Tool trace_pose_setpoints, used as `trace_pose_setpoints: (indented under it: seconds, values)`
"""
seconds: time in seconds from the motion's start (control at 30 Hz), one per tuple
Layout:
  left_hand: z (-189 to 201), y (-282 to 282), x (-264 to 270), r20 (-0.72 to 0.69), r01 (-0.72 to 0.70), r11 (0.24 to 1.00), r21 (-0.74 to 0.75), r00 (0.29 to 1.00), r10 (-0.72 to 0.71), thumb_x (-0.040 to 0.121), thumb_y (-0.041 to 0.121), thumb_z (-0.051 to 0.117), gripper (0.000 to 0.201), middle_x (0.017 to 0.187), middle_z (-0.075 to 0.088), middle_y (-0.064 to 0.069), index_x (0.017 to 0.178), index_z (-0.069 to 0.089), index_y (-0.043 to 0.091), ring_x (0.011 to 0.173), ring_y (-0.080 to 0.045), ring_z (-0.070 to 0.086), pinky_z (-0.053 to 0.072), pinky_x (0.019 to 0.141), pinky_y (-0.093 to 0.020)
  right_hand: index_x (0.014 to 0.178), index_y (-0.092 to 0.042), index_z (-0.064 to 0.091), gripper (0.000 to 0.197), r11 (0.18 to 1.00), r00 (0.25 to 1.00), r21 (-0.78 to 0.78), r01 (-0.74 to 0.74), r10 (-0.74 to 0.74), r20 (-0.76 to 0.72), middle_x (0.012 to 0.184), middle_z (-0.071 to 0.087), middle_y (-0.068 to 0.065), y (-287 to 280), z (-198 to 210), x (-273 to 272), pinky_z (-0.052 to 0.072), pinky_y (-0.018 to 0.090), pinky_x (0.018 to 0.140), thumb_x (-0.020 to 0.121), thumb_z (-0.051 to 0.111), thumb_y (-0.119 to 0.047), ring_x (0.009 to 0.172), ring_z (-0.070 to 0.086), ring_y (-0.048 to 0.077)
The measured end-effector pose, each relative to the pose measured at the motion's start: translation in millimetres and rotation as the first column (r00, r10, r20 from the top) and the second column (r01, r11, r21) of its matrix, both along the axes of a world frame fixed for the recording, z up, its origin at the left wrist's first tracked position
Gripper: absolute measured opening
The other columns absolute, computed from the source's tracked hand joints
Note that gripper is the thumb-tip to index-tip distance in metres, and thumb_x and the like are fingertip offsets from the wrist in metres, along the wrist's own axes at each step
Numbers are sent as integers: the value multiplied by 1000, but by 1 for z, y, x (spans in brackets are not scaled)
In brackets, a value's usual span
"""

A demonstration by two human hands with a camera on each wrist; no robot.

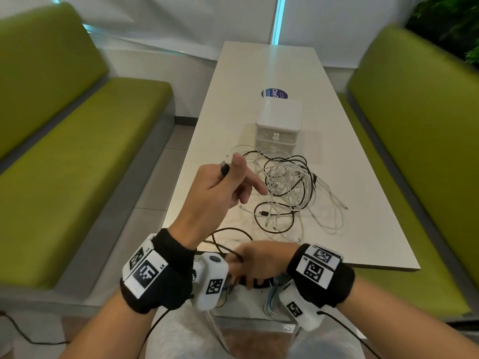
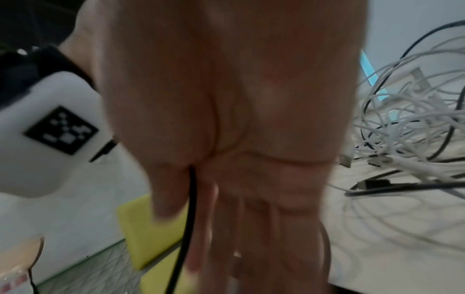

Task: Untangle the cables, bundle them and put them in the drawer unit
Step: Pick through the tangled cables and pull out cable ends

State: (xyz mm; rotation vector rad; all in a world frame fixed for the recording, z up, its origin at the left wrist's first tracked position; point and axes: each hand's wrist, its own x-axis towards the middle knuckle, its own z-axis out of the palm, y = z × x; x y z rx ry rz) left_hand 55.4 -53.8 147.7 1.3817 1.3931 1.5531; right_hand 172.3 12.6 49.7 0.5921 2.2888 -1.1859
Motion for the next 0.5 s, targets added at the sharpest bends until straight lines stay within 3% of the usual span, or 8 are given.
trace_pose_setpoints:
  seconds: [0.07,0.13,0.2,0.27,0.4,0.5]
  values:
    - [-1,1,1,-9,16,1000,-1,1000,-16,93,53,28,70,52,48,-10,75,74,4,47,-13,39,28,48,-30,93,-26,68,30,977,983,167,-132,108,145,82,71,0,3,5,11,51,31,72,89,55,-54,72,64,17]
    - [-2,3,3,-2,25,1000,-4,1000,-25,92,54,28,71,50,47,-9,73,74,3,45,-12,38,27,47,-29,100,-27,69,33,974,997,223,-35,20,69,75,69,-7,9,14,15,54,32,77,86,59,-56,69,65,10]
    - [-3,4,7,3,33,999,-11,999,-33,92,53,28,71,49,45,-8,71,73,1,45,-11,38,26,46,-25,99,-24,68,23,978,986,144,149,-135,-100,80,73,-5,17,20,14,56,32,77,91,60,-45,64,69,9]
    - [-3,5,9,-9,42,999,-17,999,-43,92,51,28,70,48,44,-5,70,72,1,44,-9,37,28,47,-17,91,-20,68,15,955,957,159,252,-222,-184,83,74,-2,24,18,15,57,28,71,94,58,-32,60,70,12]
    - [-4,4,7,-5,56,998,-31,998,-56,92,51,29,68,48,43,-4,70,72,3,44,-8,36,28,47,-14,95,-19,73,15,925,992,366,107,-124,23,95,72,1,29,6,28,51,24,74,91,60,-26,78,67,15]
    - [-5,3,4,2,48,998,-34,999,-48,92,52,30,67,49,43,-5,69,72,6,45,-9,36,28,47,-17,97,-18,74,17,879,969,412,240,-194,-150,92,71,1,32,6,28,48,26,75,91,60,-27,74,57,10]
